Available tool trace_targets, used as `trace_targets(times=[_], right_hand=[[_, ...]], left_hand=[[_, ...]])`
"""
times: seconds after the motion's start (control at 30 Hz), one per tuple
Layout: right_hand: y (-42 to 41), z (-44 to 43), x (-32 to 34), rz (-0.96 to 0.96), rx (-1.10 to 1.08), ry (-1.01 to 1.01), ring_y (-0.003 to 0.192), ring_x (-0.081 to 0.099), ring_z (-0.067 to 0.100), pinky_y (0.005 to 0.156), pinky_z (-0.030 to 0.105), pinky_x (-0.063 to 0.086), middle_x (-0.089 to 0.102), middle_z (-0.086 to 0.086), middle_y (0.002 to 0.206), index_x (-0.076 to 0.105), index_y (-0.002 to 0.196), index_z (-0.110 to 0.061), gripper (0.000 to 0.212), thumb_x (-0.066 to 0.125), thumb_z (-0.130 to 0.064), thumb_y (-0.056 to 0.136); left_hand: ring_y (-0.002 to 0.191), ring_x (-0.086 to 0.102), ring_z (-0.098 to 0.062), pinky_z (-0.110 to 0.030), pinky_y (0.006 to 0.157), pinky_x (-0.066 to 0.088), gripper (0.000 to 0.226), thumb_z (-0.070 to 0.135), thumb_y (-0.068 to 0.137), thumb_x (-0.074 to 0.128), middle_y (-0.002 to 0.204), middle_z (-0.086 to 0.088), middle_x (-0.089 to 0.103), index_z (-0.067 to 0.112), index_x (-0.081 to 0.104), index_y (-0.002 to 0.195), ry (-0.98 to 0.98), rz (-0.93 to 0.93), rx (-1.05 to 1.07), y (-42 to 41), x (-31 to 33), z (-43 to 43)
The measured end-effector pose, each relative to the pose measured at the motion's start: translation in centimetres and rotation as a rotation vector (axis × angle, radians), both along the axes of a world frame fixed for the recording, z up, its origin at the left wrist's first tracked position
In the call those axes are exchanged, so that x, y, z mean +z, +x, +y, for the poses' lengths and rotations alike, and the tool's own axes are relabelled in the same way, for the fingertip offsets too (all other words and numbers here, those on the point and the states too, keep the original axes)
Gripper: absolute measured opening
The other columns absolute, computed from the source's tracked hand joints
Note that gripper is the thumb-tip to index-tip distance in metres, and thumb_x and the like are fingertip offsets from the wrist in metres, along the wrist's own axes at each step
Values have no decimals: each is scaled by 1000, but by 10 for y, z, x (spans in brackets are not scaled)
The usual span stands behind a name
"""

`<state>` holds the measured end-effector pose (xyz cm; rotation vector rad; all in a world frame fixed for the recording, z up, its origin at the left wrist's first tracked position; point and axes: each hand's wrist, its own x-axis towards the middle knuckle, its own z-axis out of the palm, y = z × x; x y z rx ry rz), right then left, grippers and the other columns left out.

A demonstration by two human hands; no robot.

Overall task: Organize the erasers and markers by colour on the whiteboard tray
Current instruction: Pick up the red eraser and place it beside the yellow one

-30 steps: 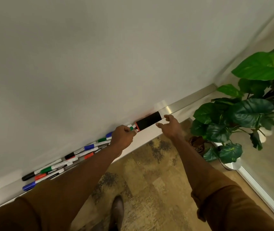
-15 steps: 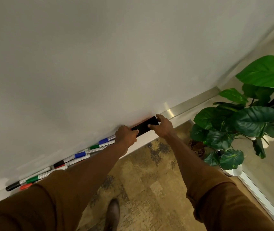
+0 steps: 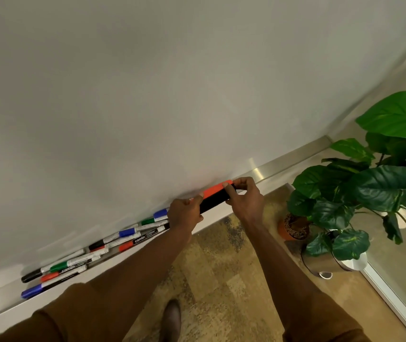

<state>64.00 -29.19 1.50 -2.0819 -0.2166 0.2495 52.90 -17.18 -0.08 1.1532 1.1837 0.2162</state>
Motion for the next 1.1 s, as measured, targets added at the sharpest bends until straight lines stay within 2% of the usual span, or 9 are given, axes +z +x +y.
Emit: trace_targets(times=[0.13, 0.3, 0.37, 0.47, 0.53, 0.7, 0.8, 0.9, 1.1], right_hand=[[-35, 10, 12, -1, -15, 166, 76, 76, 14, 67, 43, 66, 71, -7, 90, 63, 93, -24, 22, 78, -40, 90], [-81, 17, 15, 102, 46, 352, 87, 78, 22, 76, 48, 66, 75, -3, 94, 69, 98, -18, 17, 82, -21, 88], [-100, 18, 13, 133, 118, 397, 93, 77, 26, 80, 48, 65, 77, 3, 99, 72, 101, -18, 17, 82, -16, 87], [-130, 26, 9, 87, 259, 385, 101, 73, 25, 85, 44, 63, 75, 4, 105, 75, 102, -18, 22, 82, -6, 85], [-151, 36, 5, 40, 356, 379, 108, 71, 22, 85, 39, 63, 72, 5, 111, 77, 99, -16, 23, 82, 0, 83], [-202, 64, 1, 46, 493, 346, 116, 67, 16, 83, 28, 62, 63, 5, 122, 79, 98, -12, 22, 87, -5, 79], [-237, 83, 2, 71, 545, 353, 115, 68, 14, 83, 28, 62, 62, 4, 126, 79, 92, -12, 22, 89, -1, 75], [-273, 105, -2, -14, 626, 287, 108, 71, 11, 82, 28, 62, 64, 1, 123, 80, 89, -18, 23, 91, -5, 73], [-362, 154, -15, -202, 753, 175, 101, 70, 4, 83, 22, 60, 64, -10, 121, 80, 89, -22, 21, 93, -18, 73]], left_hand=[[70, 79, -27, -50, 78, 69, 39, 38, 93, 82, 92, -17, 77, 1, 72, 90, 11, -4, 103, -28, -2, 5], [87, 79, -28, -48, 90, 67, 20, 20, 93, 84, 94, -13, 77, 3, 73, 89, -62, -133, 244, -86, 8, 23], [91, 80, -30, -42, 84, 68, 28, 24, 91, 85, 98, -16, 77, -1, 73, 92, -72, -155, 317, -115, 11, 32], [98, 78, -34, -30, 71, 69, 24, 12, 87, 87, 103, -21, 77, -6, 74, 97, -61, -162, 380, -160, 14, 44], [100, 77, -33, -32, 72, 69, 29, 6, 83, 89, 107, -22, 77, -7, 73, 104, -64, -175, 412, -189, 14, 54], [104, 77, -39, -48, 92, 64, 39, 6, 74, 95, 110, -23, 78, 1, 74, 106, -20, -198, 465, -262, 13, 80], [96, 78, -34, -41, 85, 65, 36, 8, 73, 96, 102, -19, 81, 5, 77, 103, 57, -198, 473, -305, 18, 95], [87, 78, -21, -38, 83, 64, 31, 14, 74, 96, 92, -6, 84, 12, 81, 101, 158, -132, 479, -350, 23, 109], [91, 77, -6, -32, 88, 62, 29, 24, 81, 92, 93, 10, 83, 23, 82, 107, 373, 47, 505, -444, 22, 130]])
